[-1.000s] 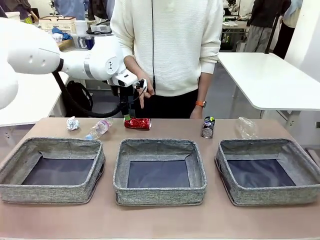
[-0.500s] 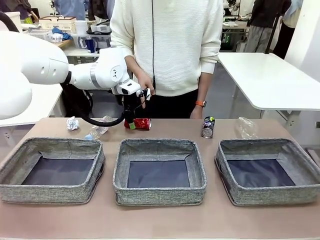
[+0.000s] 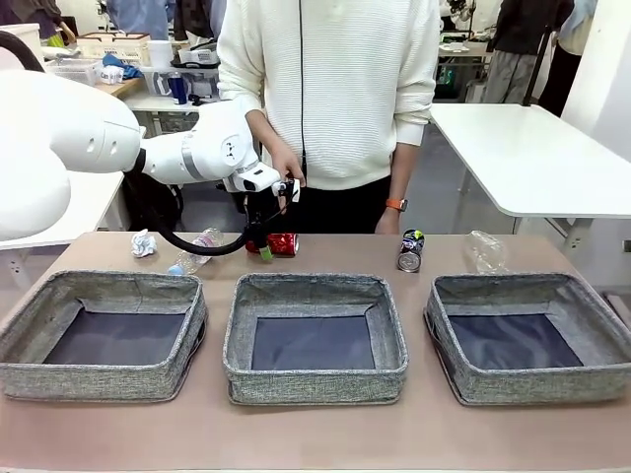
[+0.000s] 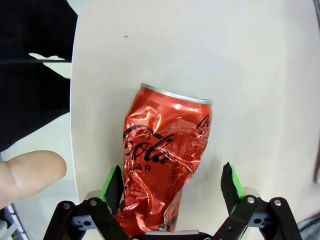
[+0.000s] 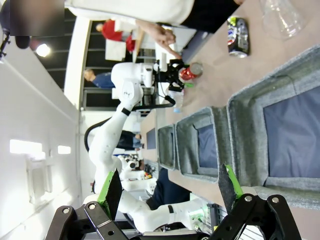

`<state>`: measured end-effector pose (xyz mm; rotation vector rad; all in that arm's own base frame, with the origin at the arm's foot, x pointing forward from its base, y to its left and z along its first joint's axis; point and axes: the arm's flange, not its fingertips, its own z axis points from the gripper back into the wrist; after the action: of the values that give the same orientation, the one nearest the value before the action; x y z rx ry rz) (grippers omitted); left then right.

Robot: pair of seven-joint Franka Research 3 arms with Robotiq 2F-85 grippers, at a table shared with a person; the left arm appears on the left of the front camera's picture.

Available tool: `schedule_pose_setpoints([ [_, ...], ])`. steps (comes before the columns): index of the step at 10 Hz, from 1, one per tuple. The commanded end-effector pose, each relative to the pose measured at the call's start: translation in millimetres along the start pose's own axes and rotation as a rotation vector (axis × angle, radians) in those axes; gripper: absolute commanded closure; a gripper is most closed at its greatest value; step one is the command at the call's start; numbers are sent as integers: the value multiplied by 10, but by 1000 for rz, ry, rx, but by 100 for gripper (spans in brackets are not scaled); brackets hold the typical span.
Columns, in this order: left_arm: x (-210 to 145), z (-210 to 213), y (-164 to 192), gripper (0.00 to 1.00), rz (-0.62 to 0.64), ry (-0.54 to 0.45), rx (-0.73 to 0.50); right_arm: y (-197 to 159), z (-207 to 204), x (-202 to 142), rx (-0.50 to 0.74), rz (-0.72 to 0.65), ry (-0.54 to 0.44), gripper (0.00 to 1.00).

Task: Sort the waste into the appropriate baskets.
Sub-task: Pick up the waste item pointed out by the person.

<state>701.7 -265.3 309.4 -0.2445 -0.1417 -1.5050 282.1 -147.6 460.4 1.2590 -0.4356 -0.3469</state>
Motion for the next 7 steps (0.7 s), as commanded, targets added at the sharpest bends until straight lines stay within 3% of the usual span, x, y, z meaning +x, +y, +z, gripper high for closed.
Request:
schedule_pose_setpoints([
  [1, -41, 56, 32, 0, -21, -21, -14, 29, -5, 24, 25, 1, -8, 0],
  [2, -45, 61, 30, 0, -17, -23, -14, 29, -5, 24, 25, 1, -8, 0],
  [3, -54, 64, 28, 44, -22, -20, -13, 29, -5, 24, 25, 1, -8, 0],
  [4, -58, 70, 20, 58, -20, -21, -12, 29, -5, 24, 25, 1, -8, 0],
  [5, -71, 73, 12, 100, -18, -30, -10, 29, -5, 24, 25, 1, -8, 0],
  [7, -76, 82, -12, 100, -18, -30, -8, 29, -5, 24, 25, 1, -8, 0],
])
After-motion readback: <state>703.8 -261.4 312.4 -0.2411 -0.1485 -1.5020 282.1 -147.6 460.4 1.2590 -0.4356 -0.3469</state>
